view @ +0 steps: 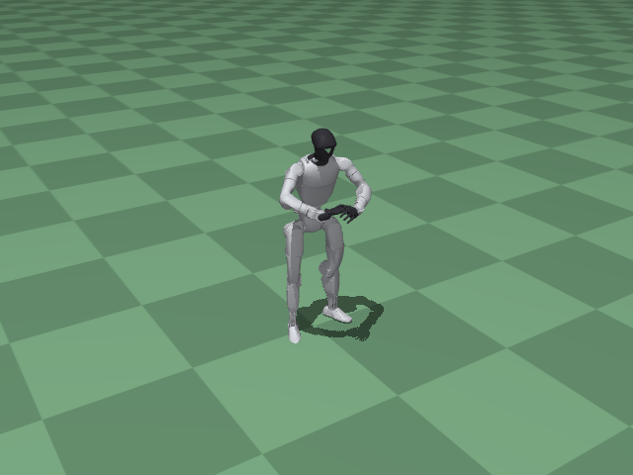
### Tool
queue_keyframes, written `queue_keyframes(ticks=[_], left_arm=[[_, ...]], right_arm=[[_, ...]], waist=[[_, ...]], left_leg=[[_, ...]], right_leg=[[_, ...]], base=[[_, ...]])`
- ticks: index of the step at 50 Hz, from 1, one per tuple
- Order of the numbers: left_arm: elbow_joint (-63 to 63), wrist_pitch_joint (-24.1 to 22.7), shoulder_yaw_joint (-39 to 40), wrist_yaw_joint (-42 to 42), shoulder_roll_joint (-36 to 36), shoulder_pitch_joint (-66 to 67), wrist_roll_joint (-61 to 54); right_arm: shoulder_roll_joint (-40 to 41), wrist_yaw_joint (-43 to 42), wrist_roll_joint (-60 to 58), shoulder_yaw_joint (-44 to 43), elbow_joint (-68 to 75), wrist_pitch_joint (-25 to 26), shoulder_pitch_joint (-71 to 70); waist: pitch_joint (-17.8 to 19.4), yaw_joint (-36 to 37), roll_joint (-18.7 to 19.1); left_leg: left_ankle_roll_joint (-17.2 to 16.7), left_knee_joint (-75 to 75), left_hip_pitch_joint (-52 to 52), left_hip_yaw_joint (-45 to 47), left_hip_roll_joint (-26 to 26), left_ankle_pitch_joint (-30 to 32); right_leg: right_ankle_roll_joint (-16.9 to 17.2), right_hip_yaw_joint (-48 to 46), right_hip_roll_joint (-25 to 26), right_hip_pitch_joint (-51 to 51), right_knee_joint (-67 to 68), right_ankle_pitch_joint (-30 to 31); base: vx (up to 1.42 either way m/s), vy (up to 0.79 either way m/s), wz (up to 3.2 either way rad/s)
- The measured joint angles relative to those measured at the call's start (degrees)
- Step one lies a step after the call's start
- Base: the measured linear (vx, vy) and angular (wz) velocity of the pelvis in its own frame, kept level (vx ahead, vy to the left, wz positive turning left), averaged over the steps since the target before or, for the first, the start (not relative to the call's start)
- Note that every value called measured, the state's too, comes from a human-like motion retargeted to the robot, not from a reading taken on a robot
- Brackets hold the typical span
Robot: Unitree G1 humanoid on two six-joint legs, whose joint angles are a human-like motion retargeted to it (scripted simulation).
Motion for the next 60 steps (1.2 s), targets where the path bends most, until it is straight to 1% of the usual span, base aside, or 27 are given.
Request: queue_keyframes(ticks=[3,4,5,7,10,15,18,20,22,24,27,29,32,35,38,40,41,45,48,50,52,54,56,58,60], left_arm=[[15.8,1.6,-4.6,2.6,-3.4,-6.4,5.4],[19.4,0.8,-5.9,3.6,-4.0,-8.9,6.5],[22.4,-0.5,-7.1,4.7,-4.3,-11.4,7.3],[23.2,-0.6,-7.6,6.7,-3.0,-15.3,8.0],[17.6,-1.0,-6.9,7.1,1.4,-20.0,7.6],[-0.2,-2.6,-7.1,4.8,10.3,-22.0,2.6],[-10.3,-3.4,-5.7,4.1,13.8,-18.0,-0.7],[-15.5,-4.0,-3.9,3.3,14.9,-13.6,-2.2],[-18.3,-4.6,-1.7,2.1,14.5,-8.3,-2.6],[-18.0,-4.9,-0.1,0.7,12.9,-3.6,-1.8],[-11.6,-5.0,0.8,-1.5,8.9,0.0,1.5],[-3.2,-4.5,-0.1,-1.9,5.4,-1.0,4.7],[12.7,-2.7,-2.9,-0.2,-0.6,-6.7,9.9],[27.6,0.0,-6.1,2.6,-5.9,-14.7,13.2],[33.8,1.7,-6.9,4.1,-7.8,-21.6,13.1],[32.5,2.0,-6.5,4.5,-6.7,-25.1,12.1],[29.8,1.8,-6.0,4.5,-5.2,-26.1,11.5],[14.4,0.5,-3.9,3.8,2.3,-26.8,9.2],[2.5,-0.7,-2.4,3.5,7.0,-23.1,7.6],[-3.7,-1.4,-1.1,3.1,8.6,-19.2,6.4],[-7.6,-2.1,0.3,2.0,8.7,-14.4,5.0],[-8.9,-2.7,1.3,0.4,7.6,-9.5,4.0],[-7.3,-3.2,1.5,-1.5,5.7,-5.7,3.8],[-2.8,-3.5,0.8,-3.7,3.2,-4.0,4.4],[4.3,-3.2,-0.9,-5.9,0.3,-4.8,6.0]], right_arm=[[6.4,3.8,-2.1,0.6,13.7,-0.9,-2.5],[8.3,4.0,-2.1,-0.3,17.2,-1.9,-3.1],[10.0,4.0,-1.8,-1.6,20.3,-3.5,-3.7],[11.4,1.9,-0.8,-4.2,22.3,-3.1,-5.1],[10.1,-0.9,2.4,-7.2,18.5,-2.6,-7.5],[3.3,-2.3,9.4,-6.6,3.6,-4.0,-10.2],[-0.1,-2.3,12.4,-4.5,-5.5,-5.1,-9.8],[-1.7,-2.0,13.7,-3.2,-10.6,-5.8,-8.3],[-2.5,-1.1,13.9,-2.3,-13.7,-6.5,-5.9],[-2.5,0.3,12.8,-1.6,-14.1,-7.0,-3.3],[-1.1,3.2,9.4,-1.2,-9.3,-7.4,-0.3],[1.1,5.0,6.3,-1.2,-2.5,-7.4,0.4],[5.6,6.2,1.9,-1.4,10.3,-6.4,-0.7],[9.9,5.8,-0.1,-2.6,22.4,-4.6,-3.2],[12.1,4.5,1.6,-5.7,27.8,-2.7,-5.8],[11.9,3.0,3.6,-8.2,27.1,-1.8,-7.5],[11.2,2.2,4.5,-9.3,25.1,-1.5,-8.2],[7.3,-0.2,6.8,-12.2,14.0,-1.5,-9.6],[3.9,-1.2,8.1,-11.7,4.5,-2.7,-8.6],[1.9,-1.3,9.3,-10.4,-1.0,-3.6,-7.1],[0.4,-0.6,10.6,-8.7,-5.0,-4.5,-4.8],[-0.5,0.7,11.2,-6.7,-6.8,-5.4,-2.4],[-0.9,2.7,10.6,-4.8,-6.0,-6.1,-0.2],[-0.4,5.3,9.0,-3.3,-2.5,-6.6,1.3],[1.0,8.0,7.7,-2.6,3.3,-6.5,2.4]], waist=[[-0.2,-1.0,-0.3],[-0.1,-1.3,-0.5],[0.1,-1.5,-0.8],[-0.3,-1.6,-1.2],[-1.2,-1.2,-1.3],[-2.7,0.7,-1.1],[-2.8,1.6,-1.3],[-2.4,2.0,-1.4],[-1.5,2.1,-1.6],[-0.4,1.8,-1.7],[1.1,1.0,-1.6],[1.7,0.2,-1.4],[1.9,-0.7,-0.9],[1.4,-1.0,-0.5],[0.5,-0.8,-0.3],[0.0,-0.5,-0.3],[-0.2,-0.3,-0.3],[-1.0,0.6,-0.5],[-1.2,1.5,-0.7],[-1.2,2.1,-0.9],[-0.8,2.5,-1.2],[-0.1,2.6,-1.5],[0.9,2.2,-1.8],[2.0,1.5,-2.1],[3.1,0.5,-2.3]], left_leg=[[-0.9,0.0,-0.7,-0.3,0.2,0.4],[-1.0,0.0,-0.8,-0.5,0.2,0.4],[-1.1,0.0,-0.8,-0.7,0.2,0.3],[-1.3,0.0,-0.8,-0.8,0.3,0.4],[-1.6,0.0,-0.7,-0.6,0.6,0.5],[-1.1,0.0,0.1,0.3,1.1,0.4],[-0.5,0.5,0.4,0.8,1.2,-0.1],[-0.2,0.8,0.6,1.1,1.2,-0.4],[0.0,1.0,0.6,1.3,1.2,-0.6],[-0.1,1.0,0.4,1.2,1.2,-0.5],[-0.4,0.7,-0.2,0.7,1.3,-0.1],[-0.7,0.4,-0.8,0.1,1.3,0.4],[-1.1,0.0,-1.7,-1.0,1.2,1.1],[-1.6,0.0,-2.6,-1.9,0.9,1.4],[-1.6,0.0,-3.2,-2.3,0.3,1.7],[-1.6,0.0,-3.3,-2.4,0.0,1.7],[-1.6,0.0,-3.2,-2.3,0.0,1.7],[-1.6,0.0,-2.1,-1.6,0.2,1.3],[-1.5,0.0,-0.9,-0.8,0.7,0.9],[-1.1,0.0,-0.5,-0.4,0.7,0.7],[-0.6,0.4,-0.6,-0.2,0.7,0.4],[-0.4,0.8,-0.7,-0.2,0.6,0.2],[-0.3,1.1,-1.1,-0.4,0.5,0.3],[-0.5,1.0,-1.6,-0.9,0.3,0.5],[-0.9,0.7,-2.2,-1.7,0.0,1.1]], right_leg=[[0.0,-0.5,0.3,0.0,-1.1,0.4],[0.0,-0.6,0.3,0.1,-1.3,0.5],[0.0,-0.7,0.4,0.4,-1.6,0.5],[0.0,-0.6,0.5,0.5,-1.9,0.6],[0.0,-0.5,0.8,0.5,-2.0,0.7],[0.0,0.5,1.4,0.2,-1.1,0.5],[0.0,1.3,1.4,0.0,-0.4,0.3],[0.0,1.8,1.3,-0.1,0.0,0.2],[0.0,2.0,1.3,-0.1,0.1,0.2],[0.0,1.9,1.4,-0.2,0.0,0.3],[0.0,1.2,1.7,-0.4,-0.6,0.7],[0.0,0.5,1.7,-0.5,-1.1,1.0],[0.0,-0.6,1.6,-0.7,-1.7,1.4],[0.0,-1.4,1.2,-0.8,-2.2,1.7],[0.0,-1.7,0.6,-1.1,-2.3,2.0],[0.0,-1.7,0.4,-1.1,-2.2,2.0],[0.0,-1.6,0.3,-1.1,-2.1,2.0],[0.0,-0.9,0.5,-0.7,-1.7,1.7],[0.0,-0.2,1.0,-0.1,-1.4,1.4],[0.0,0.3,1.2,0.0,-1.3,1.4],[0.0,0.6,1.1,-0.1,-1.3,1.5],[0.0,0.7,1.0,-0.1,-1.4,1.6],[0.0,0.5,0.8,-0.2,-1.5,1.8],[0.0,0.0,0.6,-0.3,-1.7,2.0],[0.0,-0.8,0.3,-0.4,-2.0,2.2]], base=[[-0.08,-0.02,0.10],[-0.05,0.00,0.12],[0.00,0.00,0.00],[0.00,0.00,0.00],[0.00,0.00,0.00],[0.01,-0.01,-0.08],[0.02,-0.01,-0.20],[0.00,0.00,0.00],[0.00,0.00,0.00],[-0.07,-0.02,0.01],[-0.10,-0.03,0.14],[-0.12,-0.02,0.26],[-0.11,0.01,0.31],[-0.08,0.04,0.26],[-0.06,0.06,0.16],[0.00,0.00,0.00],[0.00,0.00,0.00],[0.02,-0.01,-0.10],[0.05,-0.03,-0.26],[0.01,-0.01,-0.21],[0.00,0.00,0.00],[-0.06,0.01,-0.05],[-0.10,0.01,0.08],[-0.12,0.02,0.23],[-0.14,0.04,0.37]])
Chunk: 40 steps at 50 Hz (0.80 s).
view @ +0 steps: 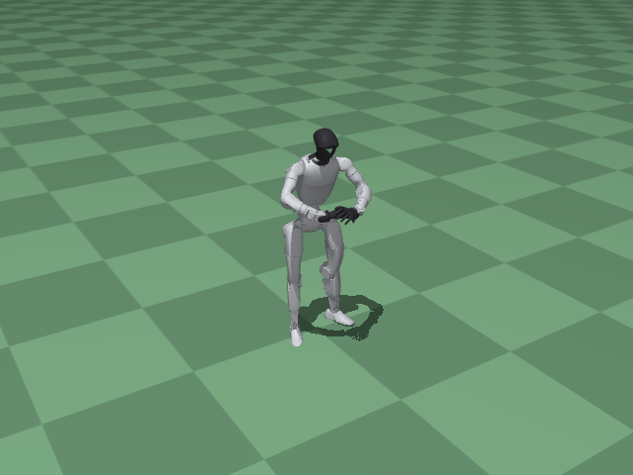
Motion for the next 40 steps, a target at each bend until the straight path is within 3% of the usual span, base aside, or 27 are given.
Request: queue_keyframes(ticks=[6,7,8,11,15,17,20,23,28,30,32,33,34,40], left_arm=[[30.2,6.8,-6.5,-0.2,-10.2,-13.2,8.0],[34.7,8.8,-6.2,0.0,-12.0,-14.8,7.5],[38.9,12.0,-5.1,-0.1,-13.9,-16.1,6.2],[44.2,14.1,3.0,0.5,-17.7,-16.8,-8.4],[39.5,11.3,17.1,1.0,-19.4,-11.1,-35.4],[35.3,9.6,22.9,-1.4,-19.1,-6.6,-45.2],[29.5,9.0,28.0,-9.4,-15.7,1.0,-55.5],[28.0,10.3,30.3,-17.9,-11.1,7.0,-66.6],[34.8,14.0,31.4,-24.5,-5.3,8.3,-84.2],[37.8,15.5,30.6,-25.5,-3.1,6.5,-85.6],[39.9,17.1,29.2,-26.2,-1.1,3.4,-82.9],[40.8,18.0,27.9,-26.9,-0.1,1.5,-82.1],[41.3,18.9,26.6,-27.5,0.8,-0.4,-80.5],[41.3,22.8,17.7,-31.0,2.3,-12.8,-69.0]], right_arm=[[7.1,4.5,9.0,-6.1,17.5,3.7,1.1],[8.2,4.6,13.3,-7.7,18.6,5.3,1.1],[9.3,4.7,20.2,-9.5,19.0,8.2,1.1],[10.1,5.1,32.8,-14.0,18.4,10.6,1.7],[9.6,4.5,39.2,-18.3,17.0,12.0,4.3],[8.1,4.2,40.6,-20.3,15.6,11.7,6.8],[7.5,4.2,46.6,-24.6,13.9,11.0,11.1],[7.6,5.8,61.5,-28.6,12.0,8.9,16.2],[9.3,11.2,98.6,-33.6,11.1,4.1,23.7],[10.4,13.1,109.7,-34.7,12.5,3.7,25.4],[9.3,12.3,101.0,-31.9,13.8,6.5,24.4],[11.3,13.4,112.3,-34.1,15.0,5.4,25.4],[12.3,13.9,115.8,-34.7,15.9,5.3,25.6],[16.1,15.1,112.0,-34.3,17.3,7.3,25.7]], waist=[[1.1,-2.5,-0.9],[-0.3,-2.5,-1.2],[-3.9,-2.2,-1.7],[-6.4,-1.4,-2.7],[-7.4,2.1,-4.0],[-2.9,2.9,-3.5],[-2.4,4.9,-4.0],[-1.5,5.6,-4.6],[0.2,5.3,-4.7],[0.5,5.1,-4.4],[0.4,5.0,-4.2],[0.2,4.6,-4.1],[-0.1,4.4,-4.0],[-2.4,3.2,-3.0]], left_leg=[[-0.8,-0.7,-3.3,-2.8,-1.8,1.7],[-0.8,-0.7,-5.3,-2.9,-2.3,2.1],[-0.8,-0.7,-9.6,-2.5,-3.0,2.9],[-0.8,-0.7,-11.9,-2.7,-3.7,3.3],[-0.8,-0.7,-9.6,-1.8,-2.7,2.5],[-0.8,-0.7,-3.5,-2.8,-2.1,1.5],[-0.8,-0.7,-1.0,-2.9,-1.3,0.7],[-0.6,-0.7,0.3,-4.0,-1.2,0.2],[-0.4,-0.7,-0.1,-6.4,-2.0,0.3],[-0.8,-0.7,-0.6,-7.0,-2.1,0.5],[-0.8,-0.7,-1.7,-7.3,-2.5,0.9],[-0.8,-0.7,-2.3,-7.5,-2.7,1.1],[-0.8,-0.7,-3.0,-7.6,-3.0,1.3],[-0.8,-0.7,-5.5,-6.7,-3.9,2.1]], right_leg=[[0.0,-2.7,-1.7,-1.4,-0.9,1.1],[0.0,-2.9,-2.1,-3.0,-1.3,1.7],[0.0,-2.8,-2.5,-6.9,-2.2,3.2],[0.0,-3.1,-2.9,-8.8,-2.6,3.9],[0.0,-2.1,-2.1,-7.3,-2.2,3.2],[0.0,-2.9,-2.0,-1.5,-0.5,1.1],[0.0,-2.8,-1.7,0.5,0.5,-0.2],[0.0,-3.4,-2.2,1.9,1.6,-1.4],[0.0,-5.4,-3.6,2.6,2.7,-2.1],[0.0,-6.2,-3.8,2.6,2.6,-1.9],[0.0,-6.6,-4.0,1.9,2.3,-1.4],[0.0,-6.9,-4.1,1.5,1.9,-1.1],[0.0,-7.1,-4.1,1.1,1.6,-0.7],[0.0,-6.7,-4.3,-1.1,0.1,1.0]], base=[[-0.15,0.07,0.47],[-0.19,0.13,0.24],[-0.18,0.12,0.17],[-0.06,0.05,0.11],[0.07,-0.03,-0.17],[0.11,-0.06,0.11],[0.12,-0.04,0.05],[0.07,0.01,0.28],[-0.03,0.05,0.45],[-0.08,0.03,0.33],[-0.12,0.04,0.23],[-0.13,0.05,0.20],[-0.14,0.05,0.14],[-0.10,0.04,-0.08]])
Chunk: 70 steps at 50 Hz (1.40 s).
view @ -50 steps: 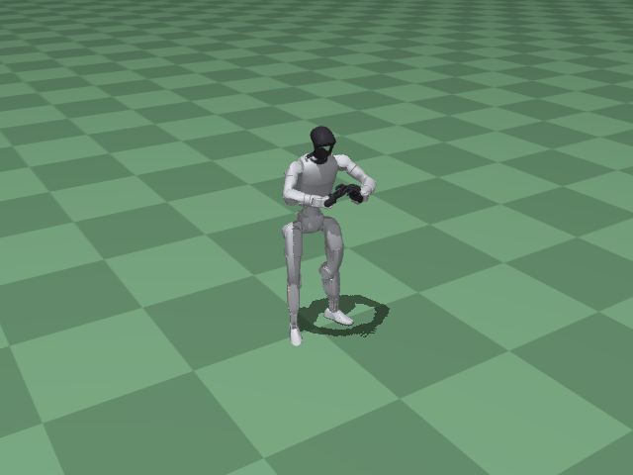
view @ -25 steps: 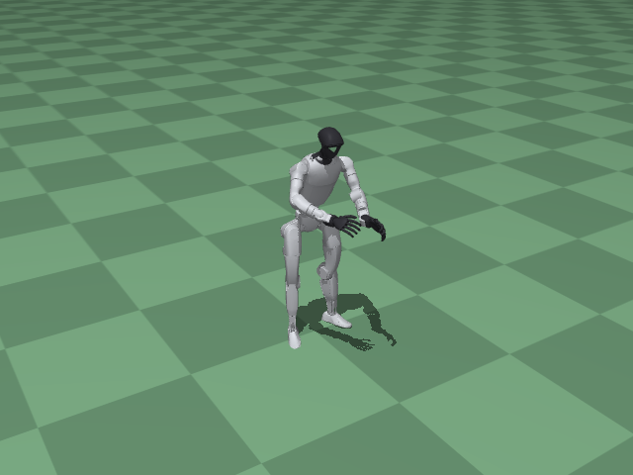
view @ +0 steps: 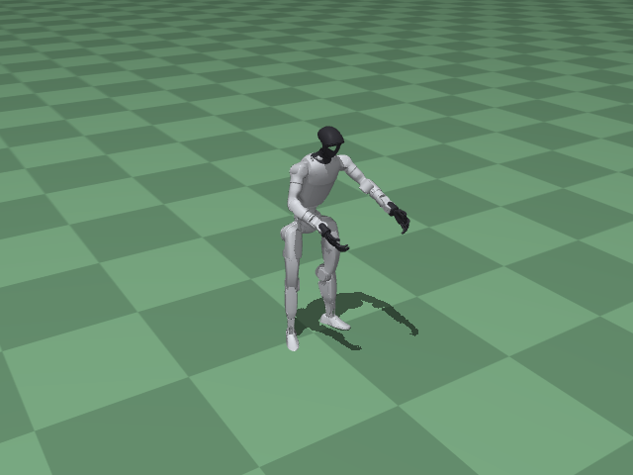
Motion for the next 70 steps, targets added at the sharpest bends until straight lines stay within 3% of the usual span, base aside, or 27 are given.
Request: queue_keyframes(ticks=[2,5,6,7,8,9,14,15,16,17,19,21,24,27,32,37,41,46,50,55,60,65,68,70], left_arm=[[-1.2,0.9,-2.9,-1.5,-1.3,-3.6,3.0],[-2.8,1.5,-7.1,-7.6,-4.6,-8.1,10.6],[-3.4,1.5,-8.5,-7.9,-6.3,-9.2,12.3],[-4.0,1.7,-9.8,-7.0,-8.1,-10.3,13.5],[-4.6,2.2,-11.2,-4.0,-10.3,-11.1,13.8],[-4.7,2.5,-12.5,-2.1,-12.5,-11.9,14.9],[-0.9,1.1,-18.3,8.5,-25.1,-13.8,29.3],[0.5,0.4,-19.1,11.6,-27.8,-13.7,32.9],[2.0,0.2,-19.1,12.3,-30.4,-13.1,38.4],[3.3,-0.2,-19.0,14.3,-32.9,-12.5,42.4],[4.8,-1.6,-18.0,22.3,-37.0,-10.9,44.6],[4.6,-3.4,-16.2,27.9,-39.8,-8.5,45.3],[1.3,-6.1,-13.1,31.7,-41.0,-3.7,44.7],[-3.9,-9.6,-10.2,33.3,-39.5,1.9,40.9],[-13.5,-15.2,-5.4,33.0,-34.5,11.3,26.5],[-19.6,-15.0,-3.2,29.5,-28.4,16.7,15.6],[-27.2,-11.9,-5.2,19.7,-20.9,19.9,17.6],[-47.2,-10.9,-7.1,9.2,-9.5,26.3,23.3],[-62.5,-12.7,-8.6,9.1,-2.7,30.7,27.7],[-68.3,-17.9,-13.1,15.2,0.0,30.0,37.7],[-56.3,-20.0,-15.5,25.4,-3.6,23.6,54.8],[-27.0,-17.4,-16.1,33.2,-12.2,10.5,61.3],[-8.2,-15.4,-19.5,35.7,-16.9,0.9,62.9],[-2.0,-14.6,-22.5,37.2,-18.0,-3.8,62.8]], right_arm=[[0.7,2.1,-1.5,0.2,-0.4,1.0,0.9],[-2.5,17.4,-23.4,3.3,0.6,7.7,0.8],[-2.4,18.8,-24.0,3.3,0.9,7.6,1.3],[-1.6,16.7,-19.4,2.6,0.9,6.5,2.0],[0.9,7.5,-4.2,0.2,0.2,3.1,3.6],[1.6,3.2,1.1,-0.5,0.2,1.7,4.1],[0.3,-10.1,-4.9,-2.0,3.9,-3.9,1.2],[0.0,-14.0,-8.3,-2.6,5.0,-5.6,0.1],[-3.3,-8.8,-29.3,0.2,7.6,2.0,-2.6],[-5.3,-8.1,-42.9,1.4,9.5,6.1,-4.8],[-4.5,-21.4,-44.1,-1.7,10.6,1.6,-7.5],[-4.9,-28.5,-51.1,-2.5,10.7,-0.3,-10.4],[-7.5,-30.0,-72.1,1.5,10.0,4.8,-14.9],[-8.7,-29.6,-86.0,7.9,6.0,6.5,-18.3],[-9.0,-21.6,-103.2,22.0,-2.2,8.1,-23.0],[-7.2,-12.6,-108.9,30.5,-7.4,7.9,-22.9],[-8.4,-7.8,-107.3,29.1,-12.4,7.0,-17.4],[-16.8,-5.7,-102.9,22.4,-28.8,5.7,-8.1],[-25.5,-5.9,-100.1,19.8,-43.6,4.1,-3.0],[-31.1,-7.6,-98.9,23.3,-51.6,0.9,-5.1],[-27.1,-9.6,-99.3,29.6,-42.8,-1.3,-15.4],[-13.7,-10.9,-102.7,35.1,-13.4,-0.7,-27.6],[-5.6,-9.4,-101.2,33.9,3.0,-1.4,-31.1],[-3.0,-10.3,-98.6,32.4,7.5,-1.5,-32.5]], waist=[[-0.5,-0.3,0.6],[-0.6,-0.5,1.7],[-0.6,-0.8,2.0],[-0.6,-1.2,2.4],[-0.7,-1.9,2.7],[-0.5,-2.5,3.0],[1.1,-5.7,4.5],[1.3,-6.4,4.8],[1.5,-6.8,5.1],[1.7,-7.2,5.3],[1.9,-8.5,5.7],[2.0,-9.2,6.0],[2.1,-9.3,6.3],[2.4,-8.7,6.3],[3.7,-6.6,5.9],[5.0,-4.4,6.2],[4.7,-3.4,6.9],[3.0,-3.1,7.3],[1.5,-2.7,7.2],[0.8,-2.4,6.2],[2.0,-3.7,4.3],[3.9,-6.3,3.0],[4.4,-7.3,2.9],[4.2,-7.7,3.1]], left_leg=[[0.0,0.0,0.0,0.5,-0.1,0.0],[0.0,0.0,0.9,1.3,0.1,-0.4],[0.0,0.0,1.2,1.5,0.1,-0.5],[0.0,0.0,1.2,1.8,-0.1,-0.5],[0.0,0.0,0.9,2.0,-0.5,-0.5],[0.0,0.0,1.0,2.0,-0.7,-0.5],[0.0,0.0,1.5,2.3,-1.5,-0.6],[0.0,0.0,1.4,2.3,-1.7,-0.6],[0.0,0.0,1.7,2.4,-1.7,-0.8],[0.0,0.0,1.9,2.5,-1.8,-0.9],[0.0,0.0,1.4,2.6,-2.4,-0.7],[0.0,0.0,1.3,2.9,-2.7,-0.7],[0.0,0.0,1.8,3.6,-2.8,-0.9],[0.0,0.0,2.7,4.6,-2.5,-1.1],[0.0,0.0,4.8,6.3,-1.7,-1.6],[0.0,0.0,5.8,6.2,-1.2,-1.6],[0.0,0.0,5.2,4.6,-1.2,-1.5],[0.0,0.0,3.9,2.0,-1.4,-1.3],[0.0,0.0,3.4,0.9,-1.2,-1.3],[0.0,0.0,3.3,1.5,-0.3,-1.3],[0.0,0.0,2.3,3.5,0.6,-0.6],[0.0,0.0,0.6,4.8,0.8,0.7],[0.0,0.0,-0.4,5.0,0.7,1.3],[0.0,0.0,-0.9,5.0,0.6,1.6]], right_leg=[[0.0,0.5,0.0,-0.2,-0.2,0.2],[0.0,1.4,0.2,0.1,-0.2,0.1],[0.0,1.7,0.2,0.2,-0.2,0.0],[0.0,1.9,0.0,0.0,0.0,0.0],[0.0,1.8,-0.5,-0.4,0.6,-0.2],[0.0,2.0,-0.7,-0.3,0.4,-0.1],[0.0,2.8,-1.3,0.0,-0.1,0.5],[0.0,2.9,-1.5,-0.1,0.0,0.6],[0.0,3.2,-1.6,0.0,0.1,0.5],[0.0,3.4,-1.8,0.1,0.2,0.4],[0.0,3.5,-2.2,-0.4,0.1,0.7],[0.0,3.8,-2.5,-0.6,0.0,1.0],[0.0,4.5,-2.5,-0.5,-0.1,1.0],[0.0,5.5,-2.1,-0.1,-0.3,0.9],[0.0,6.9,-1.2,1.1,-0.4,0.5],[0.0,6.7,-0.9,2.0,-0.3,-0.1],[0.0,5.1,-1.2,2.2,0.2,-0.8],[0.0,2.7,-2.0,2.0,1.3,-1.9],[0.0,1.7,-2.1,1.9,2.1,-2.7],[0.0,2.3,-1.1,1.2,2.1,-2.7],[0.0,3.7,0.5,-0.3,0.9,-1.1],[0.0,4.1,1.8,-2.0,-0.8,1.3],[0.0,4.0,2.1,-2.8,-1.5,2.2],[0.0,3.9,2.2,-3.2,-1.7,2.5]], base=[[-0.03,0.04,-0.23],[0.01,0.03,-0.31],[0.01,0.05,-0.24],[-0.01,0.09,-0.09],[-0.03,0.11,-0.05],[-0.03,0.10,-0.08],[-0.03,0.09,-0.09],[-0.01,0.09,-0.11],[0.01,0.08,-0.15],[0.00,0.08,-0.12],[-0.04,0.09,-0.02],[-0.03,0.06,-0.08],[0.01,0.02,-0.22],[0.03,-0.03,-0.32],[0.04,-0.07,-0.31],[0.02,-0.07,0.02],[0.03,-0.04,0.39],[0.06,-0.03,0.49],[0.09,-0.04,0.24],[0.04,-0.06,-0.14],[-0.09,-0.06,-0.35],[-0.17,-0.04,-0.21],[-0.12,-0.02,-0.04],[-0.03,-0.01,0.00]])
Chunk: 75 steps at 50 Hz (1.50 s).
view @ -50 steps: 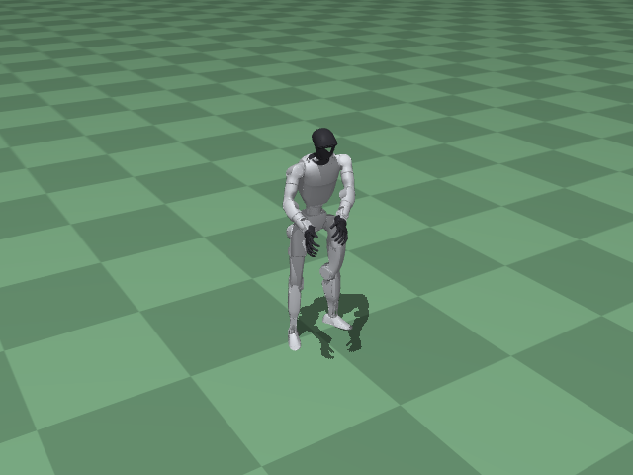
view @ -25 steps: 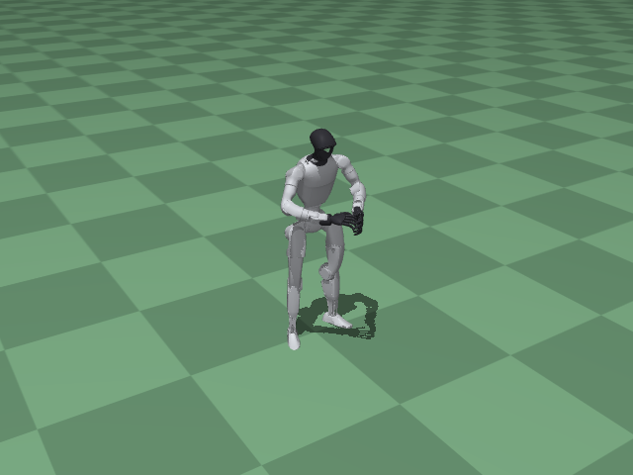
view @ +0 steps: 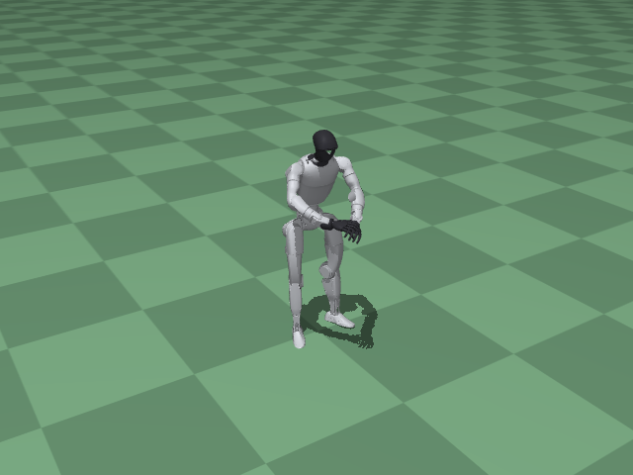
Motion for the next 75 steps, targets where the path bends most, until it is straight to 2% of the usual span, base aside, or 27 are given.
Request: queue_keyframes(ticks=[3,6,10,15,20,27,30,32,33,34,35,42,46,50,53,60,64,68,75], left_arm=[[-6.9,-0.8,-3.8,2.2,4.3,-3.1,-1.6],[-24.8,-2.7,-3.8,-0.3,12.6,-1.4,-4.2],[-44.3,-5.2,-1.4,-4.4,20.7,5.0,-6.5],[-53.7,-6.2,1.1,-5.3,22.7,15.1,-6.3],[-45.3,-5.6,3.2,-6.9,17.8,19.9,-0.5],[-10.6,-1.5,0.6,-4.9,5.1,8.9,10.0],[-2.8,-0.3,-0.1,-3.0,2.2,3.8,11.3],[-4.5,-0.2,0.7,-1.6,3.0,2.3,11.4],[-7.1,-0.4,1.1,-1.2,4.3,2.0,11.4],[-10.6,-0.6,2.0,-1.2,5.6,2.4,11.0],[-14.6,-0.9,3.3,-1.3,6.9,3.0,10.5],[-44.3,-4.7,8.1,-3.1,17.3,15.2,3.0],[-52.3,-5.3,9.6,-3.6,19.0,24.9,1.0],[-48.5,-5.2,9.0,-6.3,16.2,30.1,2.1],[-38.9,-4.6,7.1,-8.9,12.3,28.2,4.5],[-9.7,-1.2,0.6,-6.5,3.3,10.8,12.7],[-1.6,0.6,-0.1,-4.4,1.9,2.4,14.8],[-5.3,0.6,1.0,-3.6,5.2,-1.2,14.9],[-30.4,-1.5,5.5,-3.4,15.8,5.5,12.4]], right_arm=[[-1.9,-6.0,1.5,-1.0,-4.3,0.9,-1.1],[-8.0,-11.1,-0.9,-1.3,-15.9,2.1,-0.1],[-16.6,-12.9,-4.5,-2.4,-32.2,1.0,3.8],[-21.3,-13.6,-7.0,-1.6,-43.1,-0.3,9.6],[-17.7,-11.0,-10.0,1.2,-35.7,-0.7,11.0],[-3.9,-5.1,-11.7,1.4,-5.3,-0.3,6.1],[-1.7,-6.9,-11.0,-1.0,-0.6,0.6,4.2],[-2.7,-9.3,-10.8,-2.9,-2.9,1.4,3.5],[-3.2,-10.3,-10.8,-4.0,-4.9,2.0,3.3],[-4.9,-11.0,-10.7,-4.5,-8.1,2.1,3.5],[-7.2,-11.6,-10.8,-4.9,-12.1,2.1,4.0],[-17.3,-11.6,-10.4,-5.4,-37.1,1.6,9.6],[-19.7,-10.6,-10.3,-4.6,-44.1,0.7,14.4],[-18.8,-7.7,-10.6,-1.8,-41.5,-0.1,17.5],[-16.0,-4.9,-10.6,1.0,-33.5,-0.6,17.2],[-6.3,-3.9,-11.0,0.7,-9.0,0.0,9.9],[-2.5,-6.3,-10.5,-3.0,-1.9,1.5,5.2],[-2.8,-10.3,-10.1,-5.3,-3.9,2.7,2.2],[-9.8,-14.4,-11.8,-5.5,-22.4,3.7,4.9]], waist=[[-0.5,0.0,0.4],[-1.4,0.4,0.9],[-3.3,1.7,1.6],[-3.5,3.9,1.8],[-1.6,3.8,1.2],[0.7,0.0,1.4],[0.0,-1.2,2.0],[-1.7,-1.3,2.4],[-5.1,-0.8,2.4],[-4.7,-0.7,2.7],[-2.4,-0.9,3.1],[-4.2,2.6,3.8],[-3.7,3.5,3.6],[-2.2,3.3,2.9],[-0.9,2.6,2.6],[0.1,0.6,2.3],[-1.3,0.7,2.1],[-2.9,2.0,2.2],[-3.8,4.5,2.1]], left_leg=[[0.0,0.0,0.2,0.0,-0.1,-0.1],[0.0,0.0,1.1,0.0,-0.1,-0.5],[0.0,0.0,2.6,0.4,0.4,-1.4],[0.0,0.0,5.4,1.6,1.9,-2.4],[0.1,0.0,5.9,2.0,2.8,-2.4],[0.0,0.0,2.5,0.1,1.4,-1.1],[0.0,0.0,0.6,-1.0,0.0,-0.6],[0.0,0.0,-0.9,-1.4,-0.7,-0.4],[0.0,0.0,-3.9,-1.3,-0.8,-0.2],[0.0,0.0,-2.7,-1.4,-0.9,-0.5],[0.0,0.0,0.6,-1.7,-1.0,-1.0],[0.0,0.0,6.8,0.4,1.7,-3.4],[0.8,0.0,8.7,1.7,2.5,-4.1],[1.1,0.5,8.6,2.3,2.9,-4.4],[0.5,0.1,8.0,2.4,3.3,-3.8],[0.0,0.0,3.8,1.3,2.2,-1.9],[0.0,0.0,2.3,1.2,1.3,-1.4],[0.0,0.0,3.0,1.6,1.2,-1.7],[0.0,0.0,6.6,3.1,2.7,-2.9]], right_leg=[[0.0,0.0,-0.2,0.2,0.0,-0.3],[0.0,0.1,-0.5,1.0,0.3,-1.0],[0.0,0.8,-0.3,1.8,1.2,-2.4],[0.0,2.2,0.9,3.1,2.4,-3.9],[0.0,2.6,1.7,3.1,2.8,-4.0],[0.0,0.5,0.6,1.6,1.4,-2.5],[0.0,-0.5,-0.7,0.7,0.9,-2.0],[0.0,-0.8,-1.4,-0.3,0.7,-1.8],[0.0,-0.6,-1.6,-3.1,0.0,-1.2],[0.0,-0.7,-1.8,-2.0,0.5,-1.7],[0.0,-0.9,-2.0,1.0,1.6,-2.8],[0.0,1.7,-0.2,4.4,4.0,-5.8],[0.0,3.2,0.5,4.8,5.2,-6.5],[0.0,3.7,1.0,4.4,5.5,-6.2],[0.0,3.4,1.6,4.0,4.7,-5.6],[0.0,1.5,1.6,2.1,1.5,-2.6],[0.0,1.2,1.0,1.2,0.6,-1.7],[0.0,1.7,0.9,1.6,0.8,-2.0],[0.0,3.4,1.9,3.6,2.0,-3.6]], base=[[0.05,0.00,0.01],[0.14,-0.01,0.00],[0.18,-0.03,-0.12],[0.14,-0.07,-0.27],[0.00,-0.05,-0.10],[-0.11,0.03,0.28],[-0.04,0.09,0.43],[0.06,0.07,0.28],[0.12,0.04,0.14],[0.13,0.02,0.11],[0.14,0.00,0.02],[0.21,-0.07,-0.36],[0.10,-0.04,-0.35],[-0.02,-0.02,-0.13],[-0.11,-0.04,-0.01],[-0.18,0.02,0.17],[-0.07,0.03,0.08],[0.03,0.00,-0.07],[0.11,-0.04,-0.24]])
